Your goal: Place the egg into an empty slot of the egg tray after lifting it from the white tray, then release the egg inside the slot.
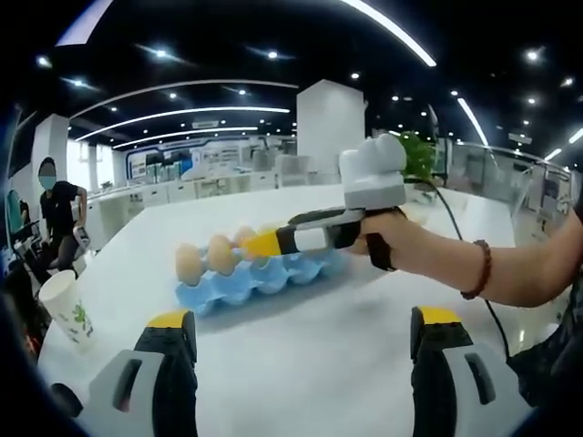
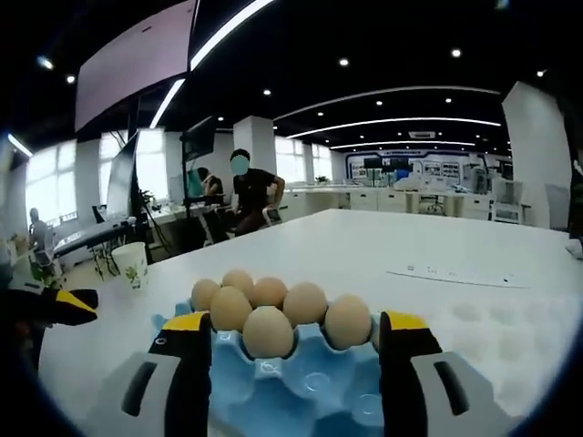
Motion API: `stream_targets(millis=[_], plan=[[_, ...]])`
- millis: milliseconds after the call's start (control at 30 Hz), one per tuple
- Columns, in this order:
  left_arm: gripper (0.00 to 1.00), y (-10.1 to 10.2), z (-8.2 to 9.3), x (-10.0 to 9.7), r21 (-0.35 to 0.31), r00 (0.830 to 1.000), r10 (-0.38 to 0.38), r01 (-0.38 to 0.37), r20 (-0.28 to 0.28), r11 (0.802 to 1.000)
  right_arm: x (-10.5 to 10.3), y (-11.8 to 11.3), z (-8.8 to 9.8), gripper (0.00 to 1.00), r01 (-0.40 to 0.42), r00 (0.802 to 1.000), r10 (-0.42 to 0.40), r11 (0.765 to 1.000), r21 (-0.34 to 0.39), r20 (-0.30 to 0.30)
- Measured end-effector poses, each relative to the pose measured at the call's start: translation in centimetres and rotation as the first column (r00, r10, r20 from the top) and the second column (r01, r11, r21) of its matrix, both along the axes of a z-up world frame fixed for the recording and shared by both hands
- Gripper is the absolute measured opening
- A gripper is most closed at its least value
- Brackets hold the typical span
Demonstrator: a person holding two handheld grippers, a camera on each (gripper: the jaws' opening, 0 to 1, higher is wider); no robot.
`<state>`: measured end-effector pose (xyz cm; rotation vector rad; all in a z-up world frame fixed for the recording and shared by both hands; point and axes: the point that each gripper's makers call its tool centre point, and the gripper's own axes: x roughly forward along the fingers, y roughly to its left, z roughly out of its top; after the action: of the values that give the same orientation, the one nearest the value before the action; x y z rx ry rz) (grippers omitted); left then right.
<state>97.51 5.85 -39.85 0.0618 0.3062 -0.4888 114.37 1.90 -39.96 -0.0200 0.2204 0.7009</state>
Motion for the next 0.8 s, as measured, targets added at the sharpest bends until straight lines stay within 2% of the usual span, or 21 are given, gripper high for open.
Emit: stream_targets(millis=[200,367,800], plan=[[1.00,-0.5,0.3,-0.1,-0.016,1.000,-0.013,0.013,0.007,1.000,-0.2,-1.1,0.8,0.83,0.004,1.000,-0.004,1.000,0.001,0.003],[1.00,-0.8,0.2,-0.2,-0.004,1.000,-0.017,0.017,0.002,1.000,0.0,-2.4,1.0,0.86,0.015,1.000,-0.015,1.000,-0.006,-0.008],[1.00,-1.1,0.4,-0.4,-0.011,1.000,-0.020,0.020,0.003,1.000,-0.3,-6.0,1.0,0.85,0.067,0.998,-0.067,0.997,-0.028,-0.011]])
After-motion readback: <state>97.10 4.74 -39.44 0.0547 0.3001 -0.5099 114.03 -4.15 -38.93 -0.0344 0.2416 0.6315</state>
